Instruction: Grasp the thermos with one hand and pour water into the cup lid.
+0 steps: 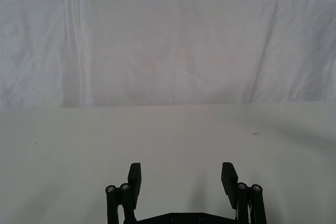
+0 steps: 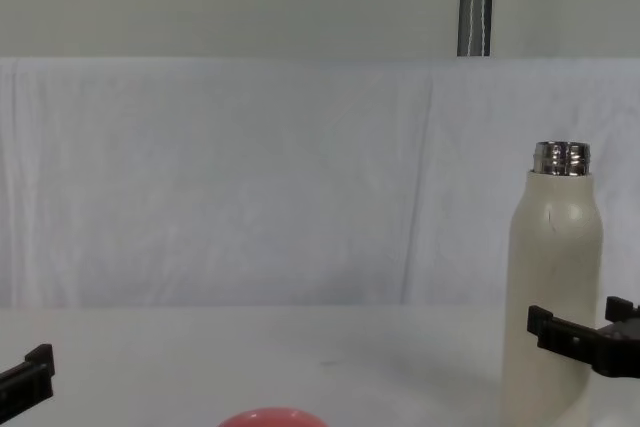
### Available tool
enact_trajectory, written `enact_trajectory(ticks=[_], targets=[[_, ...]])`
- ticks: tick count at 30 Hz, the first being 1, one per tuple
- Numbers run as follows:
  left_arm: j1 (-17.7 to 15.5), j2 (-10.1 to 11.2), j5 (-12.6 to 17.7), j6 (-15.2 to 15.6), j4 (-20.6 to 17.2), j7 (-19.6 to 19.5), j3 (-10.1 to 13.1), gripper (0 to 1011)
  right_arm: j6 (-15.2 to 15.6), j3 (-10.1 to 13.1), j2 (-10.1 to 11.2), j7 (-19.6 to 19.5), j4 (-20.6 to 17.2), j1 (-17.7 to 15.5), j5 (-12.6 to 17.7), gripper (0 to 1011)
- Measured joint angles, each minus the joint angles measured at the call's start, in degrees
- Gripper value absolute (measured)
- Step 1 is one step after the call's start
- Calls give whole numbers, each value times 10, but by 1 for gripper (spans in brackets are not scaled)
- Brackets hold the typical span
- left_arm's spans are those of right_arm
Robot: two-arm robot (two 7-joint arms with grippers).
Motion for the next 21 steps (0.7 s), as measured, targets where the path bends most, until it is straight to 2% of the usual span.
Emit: enact_trajectory(ticks=[21], targets=[[0,0,0,0,0,0,0,1001,-7,-9,-1,4,44,37,6,1001]])
